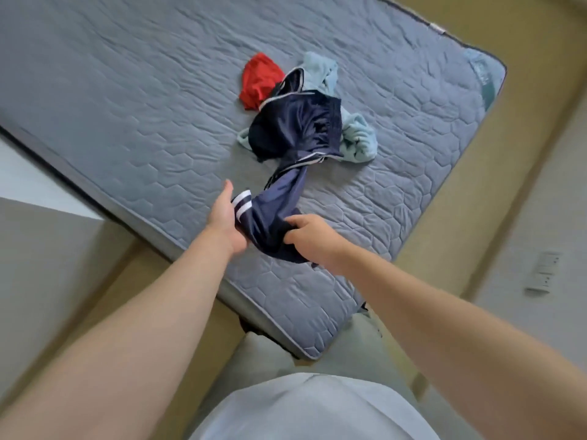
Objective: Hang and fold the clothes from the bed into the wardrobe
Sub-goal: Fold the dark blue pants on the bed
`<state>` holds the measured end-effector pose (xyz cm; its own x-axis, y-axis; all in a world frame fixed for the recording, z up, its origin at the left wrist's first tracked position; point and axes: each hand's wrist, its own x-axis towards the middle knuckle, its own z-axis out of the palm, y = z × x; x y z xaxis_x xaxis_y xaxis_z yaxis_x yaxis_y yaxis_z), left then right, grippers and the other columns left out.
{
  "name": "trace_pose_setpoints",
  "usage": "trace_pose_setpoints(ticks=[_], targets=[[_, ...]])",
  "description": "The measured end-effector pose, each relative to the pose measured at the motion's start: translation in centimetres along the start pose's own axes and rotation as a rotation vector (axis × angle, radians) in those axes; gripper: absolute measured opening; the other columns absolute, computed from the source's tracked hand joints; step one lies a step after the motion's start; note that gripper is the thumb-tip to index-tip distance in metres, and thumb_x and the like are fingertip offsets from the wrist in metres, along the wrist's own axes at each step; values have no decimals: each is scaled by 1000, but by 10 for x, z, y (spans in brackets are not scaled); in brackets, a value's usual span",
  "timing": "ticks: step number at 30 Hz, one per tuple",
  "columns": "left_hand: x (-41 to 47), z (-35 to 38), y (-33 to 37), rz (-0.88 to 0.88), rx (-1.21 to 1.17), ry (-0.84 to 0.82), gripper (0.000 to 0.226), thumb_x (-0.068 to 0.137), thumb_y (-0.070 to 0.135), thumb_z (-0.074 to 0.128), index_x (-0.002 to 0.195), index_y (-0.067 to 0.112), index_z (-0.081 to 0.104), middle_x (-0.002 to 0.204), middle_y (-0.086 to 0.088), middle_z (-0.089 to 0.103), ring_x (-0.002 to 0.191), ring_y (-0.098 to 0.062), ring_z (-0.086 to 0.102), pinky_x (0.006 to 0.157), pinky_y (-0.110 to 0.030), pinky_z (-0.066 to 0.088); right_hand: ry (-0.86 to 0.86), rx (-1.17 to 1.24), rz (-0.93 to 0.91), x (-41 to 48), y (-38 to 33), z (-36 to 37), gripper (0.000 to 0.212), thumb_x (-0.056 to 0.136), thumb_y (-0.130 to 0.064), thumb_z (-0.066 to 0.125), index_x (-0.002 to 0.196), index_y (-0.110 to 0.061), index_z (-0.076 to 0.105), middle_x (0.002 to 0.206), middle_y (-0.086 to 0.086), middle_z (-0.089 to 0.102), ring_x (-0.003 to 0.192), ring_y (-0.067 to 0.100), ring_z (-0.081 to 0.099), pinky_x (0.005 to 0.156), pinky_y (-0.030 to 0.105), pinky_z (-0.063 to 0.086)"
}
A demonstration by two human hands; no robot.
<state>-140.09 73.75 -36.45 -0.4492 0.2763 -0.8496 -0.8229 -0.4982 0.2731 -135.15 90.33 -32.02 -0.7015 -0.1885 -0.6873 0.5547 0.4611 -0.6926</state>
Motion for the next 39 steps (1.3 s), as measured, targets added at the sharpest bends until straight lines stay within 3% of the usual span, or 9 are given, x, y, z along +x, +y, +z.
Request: trace_pose_setpoints(ticks=[5,7,11,17,23,27,32,34,39], targets=[[-51,31,5,-43,270,-79,45,96,10,33,83,-4,74,88,-20,72,82,-31,72,77,-38,59,31,220,65,-56,-12,-9,17,74,-3,53,63,-15,56,64,6,47,62,22,43,57,27,34],[-71,43,5,-9,314,-60,37,93,8,33,80,-3,67,80,-16,67,76,-27,66,78,-34,55,55,453,118,-67,-12,-14,9,72,-15,53,74,-12,61,73,8,55,70,25,49,64,30,42],[-113,59,15,93,335,-96,28,85,2,34,67,6,54,54,-6,54,44,-17,54,47,-21,47,30,881,293,-69,-10,-19,62,93,-56,47,115,-1,65,112,19,70,92,34,69,97,47,52],[-185,71,39,165,435,-415,11,52,12,45,58,8,54,62,-8,49,60,-24,45,64,-32,41,-189,1273,288,-63,-46,5,79,90,-74,39,129,-9,60,122,16,68,108,32,68,92,42,50],[-227,37,62,250,464,-554,17,54,23,53,49,6,52,55,-7,47,48,-22,46,55,-25,45,72,1067,344,-55,-78,24,28,94,-23,54,113,-6,64,108,8,68,96,28,68,71,32,54],[-225,-1,71,236,530,-351,46,67,42,73,46,9,48,48,-9,43,46,-24,45,54,-31,37,311,1037,350,-50,-91,22,16,91,3,47,97,-6,59,86,15,64,73,31,66,52,38,57],[-210,-28,81,210,683,45,24,85,34,65,76,11,66,70,-6,62,64,-22,59,66,-33,46,315,994,168,-63,-115,28,32,77,9,44,105,-2,54,85,14,54,72,29,56,73,37,53],[-204,-26,83,290,732,72,13,87,19,65,97,10,67,93,-10,70,70,-23,69,69,-33,53,195,1034,58,-76,-132,29,45,65,1,48,109,2,56,94,18,57,83,35,60,93,53,50],[-200,11,92,806,875,214,75,76,6,71,143,17,39,139,-10,50,112,-29,63,90,-47,56,-66,756,-222,-118,-179,18,35,70,-22,72,99,-3,74,102,18,72,91,36,69,94,47,50]])
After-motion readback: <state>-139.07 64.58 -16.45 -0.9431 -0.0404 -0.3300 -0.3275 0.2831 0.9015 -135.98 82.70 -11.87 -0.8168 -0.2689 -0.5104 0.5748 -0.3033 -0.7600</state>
